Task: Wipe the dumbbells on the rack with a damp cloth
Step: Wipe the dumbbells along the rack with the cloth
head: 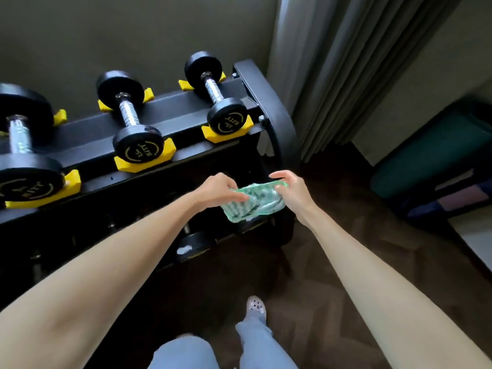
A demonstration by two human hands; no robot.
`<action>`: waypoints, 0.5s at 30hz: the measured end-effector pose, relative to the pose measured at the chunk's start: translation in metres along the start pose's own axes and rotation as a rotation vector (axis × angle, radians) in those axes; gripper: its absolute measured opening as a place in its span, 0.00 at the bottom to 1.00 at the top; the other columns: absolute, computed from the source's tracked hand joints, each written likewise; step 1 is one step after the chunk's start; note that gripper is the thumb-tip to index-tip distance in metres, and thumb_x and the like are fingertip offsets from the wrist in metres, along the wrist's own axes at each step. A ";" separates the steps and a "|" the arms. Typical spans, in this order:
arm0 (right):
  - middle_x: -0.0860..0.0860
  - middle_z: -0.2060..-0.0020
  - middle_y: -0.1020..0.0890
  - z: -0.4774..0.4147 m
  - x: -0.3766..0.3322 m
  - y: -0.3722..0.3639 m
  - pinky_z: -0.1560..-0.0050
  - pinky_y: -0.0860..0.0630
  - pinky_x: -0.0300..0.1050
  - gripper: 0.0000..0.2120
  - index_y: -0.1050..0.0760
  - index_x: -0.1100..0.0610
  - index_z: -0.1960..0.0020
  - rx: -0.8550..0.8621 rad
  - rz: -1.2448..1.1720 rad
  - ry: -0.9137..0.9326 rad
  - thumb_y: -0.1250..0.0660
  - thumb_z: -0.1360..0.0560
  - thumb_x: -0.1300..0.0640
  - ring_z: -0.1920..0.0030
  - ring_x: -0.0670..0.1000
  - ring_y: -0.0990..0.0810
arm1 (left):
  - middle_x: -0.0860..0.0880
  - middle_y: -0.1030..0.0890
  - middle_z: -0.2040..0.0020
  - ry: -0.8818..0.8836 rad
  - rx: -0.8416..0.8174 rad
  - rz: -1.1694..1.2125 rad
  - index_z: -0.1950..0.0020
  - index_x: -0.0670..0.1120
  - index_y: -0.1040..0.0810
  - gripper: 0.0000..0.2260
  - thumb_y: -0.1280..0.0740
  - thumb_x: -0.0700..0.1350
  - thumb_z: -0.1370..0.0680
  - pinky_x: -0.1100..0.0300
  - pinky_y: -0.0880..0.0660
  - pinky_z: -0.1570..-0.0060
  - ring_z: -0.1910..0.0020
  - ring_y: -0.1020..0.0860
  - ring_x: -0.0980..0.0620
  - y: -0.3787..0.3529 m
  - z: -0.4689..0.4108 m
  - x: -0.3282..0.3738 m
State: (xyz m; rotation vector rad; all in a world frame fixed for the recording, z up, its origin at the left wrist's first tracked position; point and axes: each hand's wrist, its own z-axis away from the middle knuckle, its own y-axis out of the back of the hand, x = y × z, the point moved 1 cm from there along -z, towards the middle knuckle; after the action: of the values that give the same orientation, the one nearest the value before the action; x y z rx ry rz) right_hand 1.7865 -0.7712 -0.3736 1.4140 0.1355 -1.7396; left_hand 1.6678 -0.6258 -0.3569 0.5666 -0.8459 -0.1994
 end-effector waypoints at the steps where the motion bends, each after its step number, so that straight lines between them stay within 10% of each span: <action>1: 0.50 0.52 0.22 -0.007 0.005 0.007 0.65 0.30 0.32 0.16 0.23 0.56 0.45 0.000 0.092 0.023 0.42 0.26 0.69 0.59 0.49 0.25 | 0.54 0.28 0.64 0.011 0.020 0.009 0.64 0.45 0.24 0.12 0.29 0.51 0.28 0.66 0.35 0.67 0.63 0.29 0.59 -0.002 -0.004 0.004; 11: 0.62 0.50 0.24 -0.041 0.045 0.036 0.53 0.34 0.47 0.14 0.22 0.63 0.49 0.295 0.514 0.063 0.42 0.21 0.54 0.50 0.61 0.26 | 0.47 0.24 0.59 0.004 0.145 0.098 0.58 0.44 0.30 0.04 0.35 0.38 0.29 0.62 0.32 0.69 0.65 0.27 0.53 -0.035 -0.031 0.037; 15: 0.64 0.60 0.19 -0.045 0.058 0.029 0.73 0.23 0.44 0.16 0.27 0.63 0.45 0.250 -0.076 -0.372 0.48 0.19 0.53 0.70 0.55 0.20 | 0.46 0.23 0.53 -0.077 0.134 0.124 0.58 0.47 0.28 0.06 0.33 0.39 0.30 0.59 0.31 0.63 0.58 0.26 0.51 -0.046 -0.038 0.052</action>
State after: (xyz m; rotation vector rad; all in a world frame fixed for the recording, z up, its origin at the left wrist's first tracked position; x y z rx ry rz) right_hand 1.8403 -0.7950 -0.4255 1.2412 -0.2403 -2.1081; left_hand 1.7326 -0.6691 -0.3683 0.6324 -0.9708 -0.0521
